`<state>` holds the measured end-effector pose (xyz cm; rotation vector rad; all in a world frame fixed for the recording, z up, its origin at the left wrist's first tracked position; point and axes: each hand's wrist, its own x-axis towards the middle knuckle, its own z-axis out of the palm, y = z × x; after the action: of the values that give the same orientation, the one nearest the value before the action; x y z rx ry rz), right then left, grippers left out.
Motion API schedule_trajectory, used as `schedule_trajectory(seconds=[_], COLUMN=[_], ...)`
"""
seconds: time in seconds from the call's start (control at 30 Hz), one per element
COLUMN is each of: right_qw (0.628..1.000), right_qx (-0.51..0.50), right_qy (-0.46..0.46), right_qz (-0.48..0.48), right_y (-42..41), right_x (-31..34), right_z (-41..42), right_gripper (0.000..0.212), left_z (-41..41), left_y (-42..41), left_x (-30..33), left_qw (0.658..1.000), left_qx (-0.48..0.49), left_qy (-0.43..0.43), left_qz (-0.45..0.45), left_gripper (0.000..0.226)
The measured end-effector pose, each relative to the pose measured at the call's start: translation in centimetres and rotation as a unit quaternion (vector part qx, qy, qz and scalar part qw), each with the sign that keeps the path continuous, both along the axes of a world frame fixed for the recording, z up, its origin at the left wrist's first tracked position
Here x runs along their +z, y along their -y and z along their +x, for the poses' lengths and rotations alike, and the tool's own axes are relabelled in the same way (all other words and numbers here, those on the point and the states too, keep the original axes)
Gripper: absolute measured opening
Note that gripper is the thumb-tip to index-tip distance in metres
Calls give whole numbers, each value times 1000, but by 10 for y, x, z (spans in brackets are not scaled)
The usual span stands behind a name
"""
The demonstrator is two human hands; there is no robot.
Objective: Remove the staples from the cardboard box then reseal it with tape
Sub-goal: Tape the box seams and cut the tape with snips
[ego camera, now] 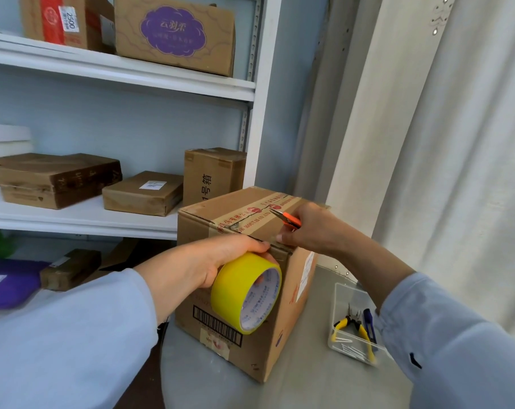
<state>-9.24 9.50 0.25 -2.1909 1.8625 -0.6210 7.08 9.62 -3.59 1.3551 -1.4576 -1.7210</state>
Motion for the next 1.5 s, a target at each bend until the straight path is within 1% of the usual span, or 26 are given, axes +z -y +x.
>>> schedule_trajectory(seconds=[0.03, 0.13, 0.17, 0.2, 0.23, 0.33, 0.4, 0.43, 0.5, 0.63, 0.73, 0.77, 0.8, 0.87, 0.9, 0.93, 1.0, 1.03, 1.07, 1.13, 1.2, 1.27, 1.33, 1.4, 1.43, 1.5], right_qw=[1000, 1000, 999, 997, 996, 994, 992, 991, 988, 980, 986, 988, 992, 997, 998, 998, 996, 996, 995, 994, 993, 990, 977, 948, 929, 895], right_qx=[1, -16, -17, -11, 0, 20, 23, 27, 40, 40, 10, 0, -8, -17, -31, -44, -62, -59, -53, -39, -25, -23, -11, 21, 40, 74], right_qy=[-1, 10, 32, 59, 81, 92, 102, 101, 94, 132, 98, 91, 78, 40, 20, 13, 3, 14, 25, 43, 62, 113, 189, 281, 318, 364], right_qz=[-5, 5, 22, 37, 48, 57, 74, 89, 113, 146, 137, 121, 101, 58, 46, 50, 62, 66, 76, 93, 95, 87, 97, 150, 185, 248], right_y=[0, 1, 1, 2, 1, -5, -6, -8, -12, -15, -9, -6, -2, 10, 20, 26, 23, 19, 15, 6, 0, -10, -23, -37, -44, -58], right_x=[0, 0, -1, -3, -4, -2, -1, 1, 0, -6, -7, -6, -5, -10, -14, -16, -12, -10, -8, -6, -5, -2, 2, 5, 6, 5], right_z=[0, -7, -10, -12, -14, -17, -22, -24, -25, -26, -24, -20, -15, -12, -15, -15, -15, -14, -13, -12, -13, -18, -27, -39, -45, -56], right_gripper=[19, 45, 47, 43, 34, 8, 9, 13, 31, 29, 28, 35, 48, 95, 108, 104, 64, 48, 41, 41, 33, 23, 23, 26, 31, 42], left_z=[0, -1, -1, -1, -1, -1, -2, -1, -1, -2, -3, -2, -2, -2, -3, -3, -3, -2, -2, 0, 0, 1, 2, 1, 1, -1], left_y=[0, 0, -1, -1, -1, -2, -3, -3, -3, -3, -4, -4, -4, -5, -5, -5, -5, -5, -5, -6, -7, -7, -9, -8, -9, -10], left_x=[1, 1, 0, 0, 0, 0, 0, 0, -1, -1, -1, 0, 0, 0, -1, -1, -2, -3, -3, -5, -7, -8, -8, -9, -8, -7], left_qw=[1000, 1000, 1000, 1000, 1000, 1000, 1000, 1000, 1000, 1000, 1000, 1000, 1000, 1000, 999, 1000, 1000, 1000, 1000, 1000, 1000, 1000, 1000, 1000, 1000, 1000], left_qx=[3, 2, 0, -1, -2, -2, -5, -4, -2, 3, 4, 3, 3, 5, 6, 6, 6, 6, 5, 4, 8, 8, 0, -4, -3, -2], left_qy=[2, 6, 7, 7, 6, 7, 3, 2, 0, 2, 8, 8, 5, 1, 1, 2, 0, 1, 2, 6, 9, 14, 14, 10, 7, 6], left_qz=[-4, -9, -9, -10, -10, -11, -12, -13, -15, -26, -28, -29, -31, -31, -31, -31, -25, -21, -18, -12, -8, -13, -8, -1, 0, 1], left_gripper=[39, 37, 39, 40, 41, 40, 40, 40, 39, 36, 37, 38, 39, 39, 39, 39, 39, 38, 37, 32, 29, 33, 33, 26, 22, 18])
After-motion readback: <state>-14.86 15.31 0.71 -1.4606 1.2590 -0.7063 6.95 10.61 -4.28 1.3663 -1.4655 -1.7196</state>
